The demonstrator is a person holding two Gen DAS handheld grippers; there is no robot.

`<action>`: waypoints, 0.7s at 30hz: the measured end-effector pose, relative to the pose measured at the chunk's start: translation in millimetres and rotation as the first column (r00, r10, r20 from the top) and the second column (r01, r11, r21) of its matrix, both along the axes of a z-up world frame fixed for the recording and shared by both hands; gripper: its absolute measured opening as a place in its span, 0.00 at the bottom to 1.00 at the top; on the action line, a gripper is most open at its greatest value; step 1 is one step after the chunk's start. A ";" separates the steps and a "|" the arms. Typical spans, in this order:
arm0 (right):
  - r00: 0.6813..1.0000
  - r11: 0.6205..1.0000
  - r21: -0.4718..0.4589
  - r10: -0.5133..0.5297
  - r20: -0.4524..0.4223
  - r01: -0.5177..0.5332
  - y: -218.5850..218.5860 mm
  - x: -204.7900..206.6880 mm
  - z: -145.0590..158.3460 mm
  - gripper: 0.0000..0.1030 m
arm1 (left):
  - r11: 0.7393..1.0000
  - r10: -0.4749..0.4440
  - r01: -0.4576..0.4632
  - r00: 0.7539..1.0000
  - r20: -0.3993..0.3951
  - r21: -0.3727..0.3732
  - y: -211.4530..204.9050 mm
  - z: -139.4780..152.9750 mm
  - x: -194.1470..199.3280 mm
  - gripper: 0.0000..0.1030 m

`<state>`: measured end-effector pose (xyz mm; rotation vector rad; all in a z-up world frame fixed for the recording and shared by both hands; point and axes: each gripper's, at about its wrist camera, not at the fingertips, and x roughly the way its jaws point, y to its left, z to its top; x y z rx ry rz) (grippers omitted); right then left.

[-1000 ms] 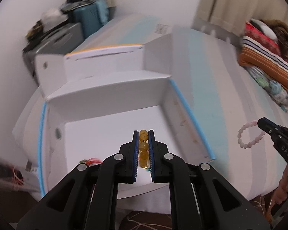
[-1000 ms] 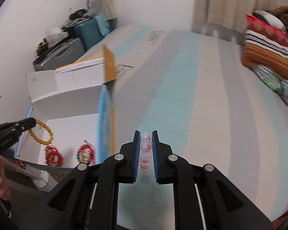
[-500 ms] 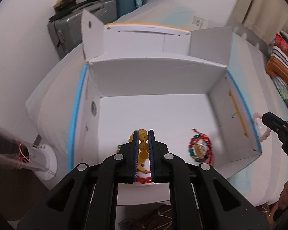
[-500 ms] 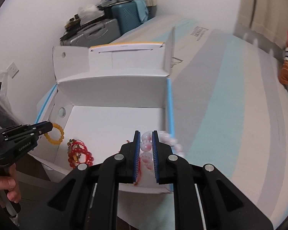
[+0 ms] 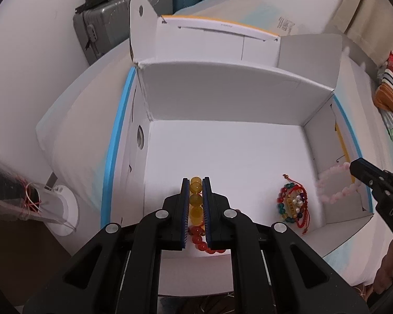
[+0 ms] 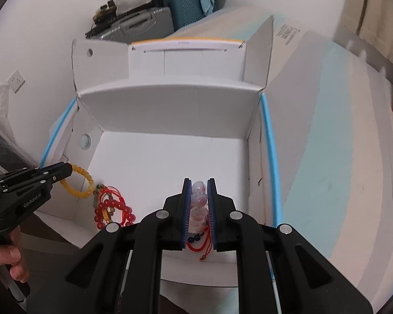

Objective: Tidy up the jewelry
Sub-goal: 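Open both tools to drop the pink and yellow bracelets into the box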

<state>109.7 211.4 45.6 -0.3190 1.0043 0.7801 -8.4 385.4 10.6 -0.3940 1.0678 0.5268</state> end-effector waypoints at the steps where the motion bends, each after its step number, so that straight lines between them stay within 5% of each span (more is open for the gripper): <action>1: 1.000 1.000 -0.011 -0.002 -0.009 0.002 1.5 0.3 -3.3 0.11 | 1.000 0.001 -0.001 1.000 -0.006 -0.004 0.8 -2.3 0.4 0.08; 8: 0.998 0.996 -0.090 -0.031 -0.055 0.026 5.6 5.4 -20.2 0.15 | 1.000 0.004 -0.004 0.999 -0.046 -0.012 1.1 -18.4 1.2 0.09; 10: 0.998 0.995 -0.090 -0.042 -0.047 0.037 2.6 5.6 -20.0 0.37 | 1.000 0.014 -0.015 0.999 -0.045 -0.012 0.8 -18.7 0.1 0.11; 11: 0.998 0.995 -0.086 -0.048 -0.043 0.045 0.4 5.2 -19.5 0.40 | 1.000 0.019 -0.019 0.999 -0.045 -0.006 -0.2 -18.0 -0.9 0.12; 15: 0.997 0.996 -0.070 -0.059 -0.044 0.056 -6.5 3.0 -17.3 0.52 | 0.999 0.023 -0.023 1.000 -0.012 0.028 -5.9 -4.9 -6.9 0.54; 21: 0.997 0.997 -0.024 -0.073 -0.021 0.072 -22.3 -6.6 -6.3 0.75 | 0.992 0.043 -0.050 0.997 0.059 0.116 -14.1 23.4 -24.0 0.92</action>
